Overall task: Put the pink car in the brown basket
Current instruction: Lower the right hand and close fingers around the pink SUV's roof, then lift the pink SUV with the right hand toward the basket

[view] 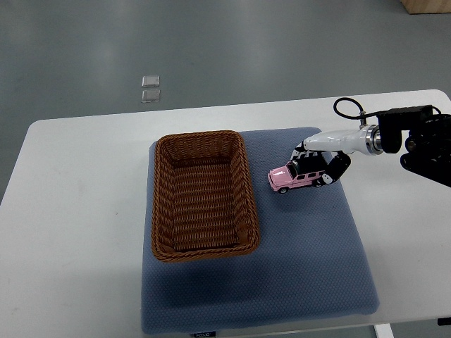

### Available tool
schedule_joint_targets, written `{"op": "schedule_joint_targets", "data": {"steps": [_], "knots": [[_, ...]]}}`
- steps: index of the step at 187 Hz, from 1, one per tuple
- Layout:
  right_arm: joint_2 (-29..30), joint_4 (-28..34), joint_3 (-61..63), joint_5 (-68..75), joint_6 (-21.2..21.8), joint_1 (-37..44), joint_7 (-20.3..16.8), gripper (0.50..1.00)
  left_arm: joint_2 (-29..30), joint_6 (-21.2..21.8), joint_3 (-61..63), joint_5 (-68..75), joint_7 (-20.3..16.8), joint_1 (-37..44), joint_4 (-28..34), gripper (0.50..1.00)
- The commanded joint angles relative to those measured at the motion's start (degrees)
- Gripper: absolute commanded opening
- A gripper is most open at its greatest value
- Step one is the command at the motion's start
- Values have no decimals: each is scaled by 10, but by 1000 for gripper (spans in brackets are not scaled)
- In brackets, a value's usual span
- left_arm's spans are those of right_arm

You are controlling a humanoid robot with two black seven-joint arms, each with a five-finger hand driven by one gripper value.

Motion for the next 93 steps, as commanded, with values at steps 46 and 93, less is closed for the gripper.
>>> {"op": "schedule_joint_targets", "data": {"steps": [46,93], "knots": [[-48,28,28,12,-14,48,5,500,0,0,0,0,0,0,0,1000],[-9,28,33,17,-14,83,5,500,0,0,0,0,0,0,0,1000]]}}
